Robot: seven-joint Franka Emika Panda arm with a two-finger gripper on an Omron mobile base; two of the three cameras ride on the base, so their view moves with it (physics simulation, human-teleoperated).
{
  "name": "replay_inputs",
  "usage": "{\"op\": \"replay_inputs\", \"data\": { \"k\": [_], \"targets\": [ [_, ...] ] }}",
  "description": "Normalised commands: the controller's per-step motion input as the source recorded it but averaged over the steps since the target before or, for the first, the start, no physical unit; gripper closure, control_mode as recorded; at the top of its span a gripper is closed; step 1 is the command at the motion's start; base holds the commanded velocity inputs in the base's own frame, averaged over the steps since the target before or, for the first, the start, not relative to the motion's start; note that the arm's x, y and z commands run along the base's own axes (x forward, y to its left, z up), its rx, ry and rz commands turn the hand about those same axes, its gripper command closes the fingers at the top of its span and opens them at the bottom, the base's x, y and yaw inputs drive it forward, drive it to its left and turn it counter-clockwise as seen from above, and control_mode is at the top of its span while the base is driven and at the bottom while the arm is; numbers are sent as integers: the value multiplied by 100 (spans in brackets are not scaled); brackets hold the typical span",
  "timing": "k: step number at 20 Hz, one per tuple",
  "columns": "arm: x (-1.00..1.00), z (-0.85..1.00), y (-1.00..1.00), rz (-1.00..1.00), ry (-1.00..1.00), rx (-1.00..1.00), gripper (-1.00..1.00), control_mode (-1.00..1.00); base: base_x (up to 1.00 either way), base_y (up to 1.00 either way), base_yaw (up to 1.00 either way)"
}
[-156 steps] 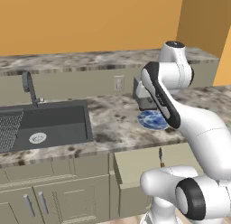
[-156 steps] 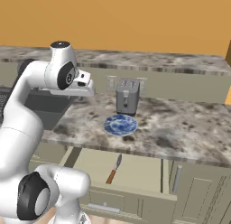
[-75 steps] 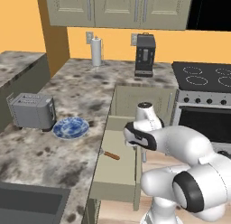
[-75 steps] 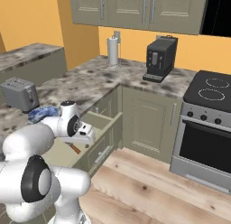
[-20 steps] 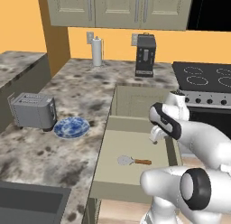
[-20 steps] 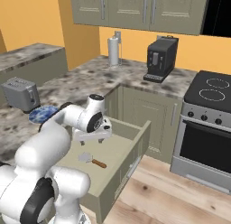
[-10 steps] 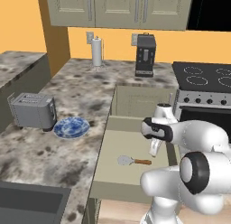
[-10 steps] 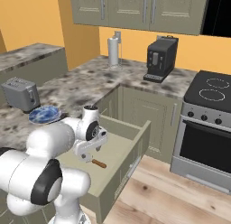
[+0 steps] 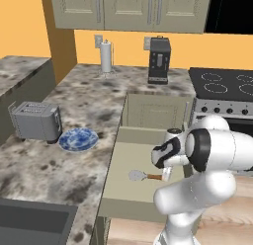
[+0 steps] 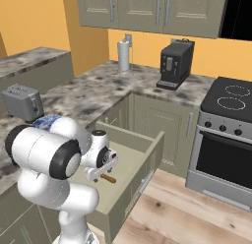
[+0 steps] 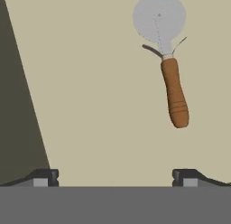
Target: Pick the pizza cutter from the drawer and place it on the counter.
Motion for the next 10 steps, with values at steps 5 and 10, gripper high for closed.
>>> {"op": "replay_inputs", "data": {
  "k": [5,10],
  "targets": [
    [34,-70,0,2,0,0,-100,-100,0,0,0],
    [60,-37,0,2,-8,0,-100,-100,0,0,0]
  ]
}}
